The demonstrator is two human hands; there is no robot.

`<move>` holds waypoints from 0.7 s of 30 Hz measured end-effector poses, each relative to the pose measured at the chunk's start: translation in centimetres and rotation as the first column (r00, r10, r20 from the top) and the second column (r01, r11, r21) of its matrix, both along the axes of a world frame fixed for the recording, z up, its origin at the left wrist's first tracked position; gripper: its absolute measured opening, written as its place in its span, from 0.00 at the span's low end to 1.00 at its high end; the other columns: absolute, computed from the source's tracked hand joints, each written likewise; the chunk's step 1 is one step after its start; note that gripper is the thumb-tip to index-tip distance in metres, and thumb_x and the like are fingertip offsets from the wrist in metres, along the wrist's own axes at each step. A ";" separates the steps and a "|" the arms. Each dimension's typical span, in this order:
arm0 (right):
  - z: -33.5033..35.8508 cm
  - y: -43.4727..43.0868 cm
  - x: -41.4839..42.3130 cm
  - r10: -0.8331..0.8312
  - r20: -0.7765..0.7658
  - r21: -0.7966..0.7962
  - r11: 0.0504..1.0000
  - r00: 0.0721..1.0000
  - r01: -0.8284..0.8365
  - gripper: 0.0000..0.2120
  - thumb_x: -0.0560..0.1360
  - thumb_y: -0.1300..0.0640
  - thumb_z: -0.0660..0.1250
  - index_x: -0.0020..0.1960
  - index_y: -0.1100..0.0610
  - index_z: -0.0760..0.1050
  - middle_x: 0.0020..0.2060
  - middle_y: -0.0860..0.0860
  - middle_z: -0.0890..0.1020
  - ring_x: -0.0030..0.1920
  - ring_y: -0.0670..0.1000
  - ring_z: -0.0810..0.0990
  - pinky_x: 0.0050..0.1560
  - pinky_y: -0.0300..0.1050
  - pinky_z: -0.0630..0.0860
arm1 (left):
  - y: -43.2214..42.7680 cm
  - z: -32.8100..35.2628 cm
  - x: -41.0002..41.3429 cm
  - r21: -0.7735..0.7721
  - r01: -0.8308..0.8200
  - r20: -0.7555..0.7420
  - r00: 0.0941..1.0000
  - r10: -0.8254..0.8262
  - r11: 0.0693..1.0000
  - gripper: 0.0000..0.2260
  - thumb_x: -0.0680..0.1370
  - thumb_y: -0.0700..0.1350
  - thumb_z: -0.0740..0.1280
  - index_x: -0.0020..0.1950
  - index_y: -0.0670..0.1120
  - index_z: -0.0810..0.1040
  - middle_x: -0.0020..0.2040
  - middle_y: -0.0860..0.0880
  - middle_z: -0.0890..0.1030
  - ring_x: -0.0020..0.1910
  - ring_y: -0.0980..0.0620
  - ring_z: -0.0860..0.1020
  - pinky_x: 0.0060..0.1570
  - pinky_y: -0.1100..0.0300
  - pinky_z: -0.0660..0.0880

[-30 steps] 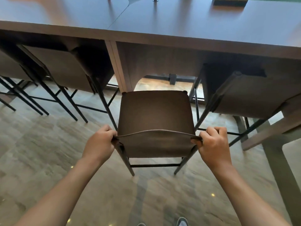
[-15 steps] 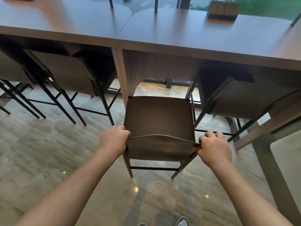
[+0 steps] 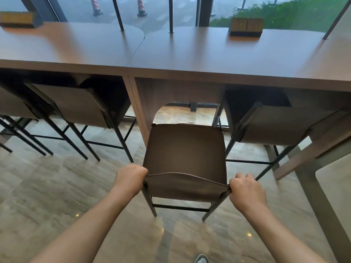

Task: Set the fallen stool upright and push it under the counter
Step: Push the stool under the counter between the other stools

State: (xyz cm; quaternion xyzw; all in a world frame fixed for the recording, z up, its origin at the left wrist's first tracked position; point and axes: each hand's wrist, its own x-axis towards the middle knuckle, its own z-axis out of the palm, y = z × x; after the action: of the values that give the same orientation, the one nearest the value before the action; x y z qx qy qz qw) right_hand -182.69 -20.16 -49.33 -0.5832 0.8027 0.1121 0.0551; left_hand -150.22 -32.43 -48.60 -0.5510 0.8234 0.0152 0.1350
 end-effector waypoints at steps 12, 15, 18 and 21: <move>0.1 -2.4 7.2 0.149 0.144 -0.181 0.976 0.978 -0.122 0.07 0.83 0.52 0.60 0.51 0.53 0.75 0.43 0.50 0.84 0.43 0.57 0.84 0.36 0.47 0.72 | -0.8 -0.7 -3.9 0.093 0.231 -0.203 0.957 -0.209 0.968 0.07 0.78 0.40 0.67 0.53 0.51 0.77 0.46 0.50 0.83 0.45 0.44 0.83 0.42 0.49 0.83; 0.5 -2.8 7.4 0.117 0.149 -0.142 0.985 0.982 -0.095 0.06 0.83 0.53 0.60 0.52 0.53 0.74 0.43 0.50 0.83 0.43 0.58 0.84 0.36 0.48 0.73 | -1.3 -1.1 -3.6 0.079 0.280 -0.205 0.944 -0.260 0.957 0.07 0.78 0.40 0.68 0.53 0.51 0.77 0.44 0.50 0.83 0.42 0.44 0.83 0.40 0.49 0.83; 1.0 -3.6 7.5 0.095 0.135 -0.144 0.987 0.986 -0.076 0.05 0.82 0.54 0.60 0.51 0.52 0.74 0.41 0.49 0.83 0.41 0.57 0.84 0.35 0.48 0.74 | -2.4 -0.9 -3.7 0.073 0.311 -0.214 0.933 -0.290 0.948 0.08 0.78 0.40 0.68 0.54 0.51 0.78 0.45 0.50 0.84 0.42 0.45 0.84 0.42 0.48 0.84; 1.5 -4.7 7.2 0.077 0.115 -0.184 0.981 0.990 -0.055 0.06 0.83 0.53 0.61 0.48 0.52 0.73 0.39 0.49 0.82 0.39 0.58 0.83 0.33 0.46 0.66 | -4.0 -0.5 -4.1 0.064 0.327 -0.232 0.924 -0.304 0.943 0.09 0.78 0.40 0.68 0.55 0.51 0.79 0.47 0.49 0.85 0.45 0.45 0.84 0.44 0.48 0.84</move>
State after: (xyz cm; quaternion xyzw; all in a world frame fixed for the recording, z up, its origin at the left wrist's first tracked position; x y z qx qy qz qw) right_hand -175.46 -24.91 -47.79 -0.6179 0.7848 0.0048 0.0469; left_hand -154.37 -36.45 -49.10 -0.3985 0.9093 0.0957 0.0723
